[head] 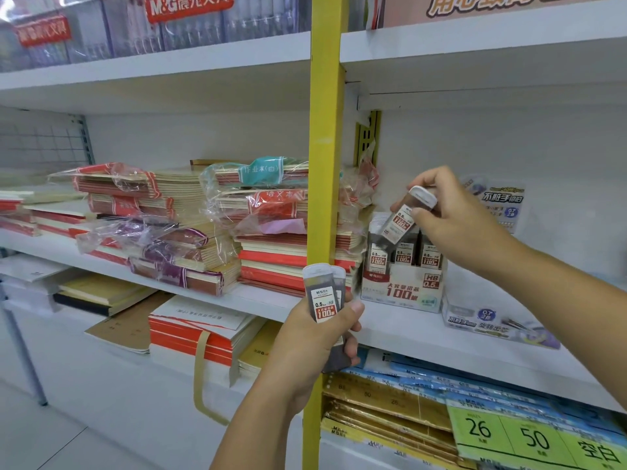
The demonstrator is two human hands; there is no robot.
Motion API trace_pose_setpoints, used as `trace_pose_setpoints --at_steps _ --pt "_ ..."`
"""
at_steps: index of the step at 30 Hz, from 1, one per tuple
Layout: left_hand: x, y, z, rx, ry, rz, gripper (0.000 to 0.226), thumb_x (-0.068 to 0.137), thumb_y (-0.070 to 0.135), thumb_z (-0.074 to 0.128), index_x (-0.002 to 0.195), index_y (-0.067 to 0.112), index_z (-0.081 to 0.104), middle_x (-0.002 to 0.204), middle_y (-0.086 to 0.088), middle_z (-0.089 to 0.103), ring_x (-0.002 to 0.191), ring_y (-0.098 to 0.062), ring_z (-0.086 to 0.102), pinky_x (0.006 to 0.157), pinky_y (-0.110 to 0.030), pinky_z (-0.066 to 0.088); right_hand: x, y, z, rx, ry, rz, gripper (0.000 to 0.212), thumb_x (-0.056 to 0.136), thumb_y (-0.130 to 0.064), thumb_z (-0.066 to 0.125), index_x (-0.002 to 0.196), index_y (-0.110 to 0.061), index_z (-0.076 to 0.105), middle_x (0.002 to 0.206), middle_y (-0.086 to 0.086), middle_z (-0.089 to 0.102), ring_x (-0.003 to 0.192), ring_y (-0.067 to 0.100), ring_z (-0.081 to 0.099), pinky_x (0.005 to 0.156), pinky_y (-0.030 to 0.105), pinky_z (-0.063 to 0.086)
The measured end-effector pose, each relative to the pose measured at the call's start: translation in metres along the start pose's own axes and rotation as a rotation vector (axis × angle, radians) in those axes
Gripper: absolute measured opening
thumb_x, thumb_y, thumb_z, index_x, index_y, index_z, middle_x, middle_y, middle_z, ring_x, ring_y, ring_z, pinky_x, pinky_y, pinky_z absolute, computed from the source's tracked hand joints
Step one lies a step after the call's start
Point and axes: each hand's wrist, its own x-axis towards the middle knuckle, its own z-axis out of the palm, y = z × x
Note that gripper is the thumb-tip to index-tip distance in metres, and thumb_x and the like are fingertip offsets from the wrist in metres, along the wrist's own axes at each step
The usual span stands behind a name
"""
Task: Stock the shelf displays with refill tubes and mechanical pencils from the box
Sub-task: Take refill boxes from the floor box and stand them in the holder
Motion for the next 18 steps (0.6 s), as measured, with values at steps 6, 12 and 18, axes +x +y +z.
trace_pose_setpoints --at_steps 6,12,18 --pt "0.000 0.002 0.001 0.016 0.014 -0.027 0.019 0.094 0.034 0.064 0.102 0.017 0.061 0.074 0.002 0.064 0.058 -0.013 0.059 0.059 -0.025 0.055 0.007 0.012 0.020 -0.121 -0.046 -0.043 0.029 0.093 -0.016 0.056 0.114 -0.036 0.052 0.103 -0.014 0.060 0.089 0.005 0.059 0.076 0.030 0.052" --pt "0.001 0.002 0.000 -0.013 0.049 -0.056 0.007 0.096 0.019 0.059 0.101 0.014 0.060 0.072 -0.002 0.061 0.053 -0.016 0.054 0.054 -0.028 0.052 0.005 0.028 0.043 -0.526 0.019 -0.173 0.041 0.088 -0.027 0.063 0.129 -0.027 0.059 0.100 -0.007 0.038 0.102 0.015 0.040 0.084 0.029 0.031" --pt "-0.001 0.004 -0.003 0.052 0.014 -0.050 0.008 0.096 0.022 0.060 0.097 0.014 0.060 0.064 -0.002 0.063 0.054 -0.015 0.060 0.054 -0.024 0.052 -0.005 0.028 0.042 -0.597 0.083 -0.141 0.044 0.092 -0.032 0.058 0.136 -0.028 0.053 0.111 -0.001 0.049 0.107 0.019 0.037 0.093 0.035 0.030"
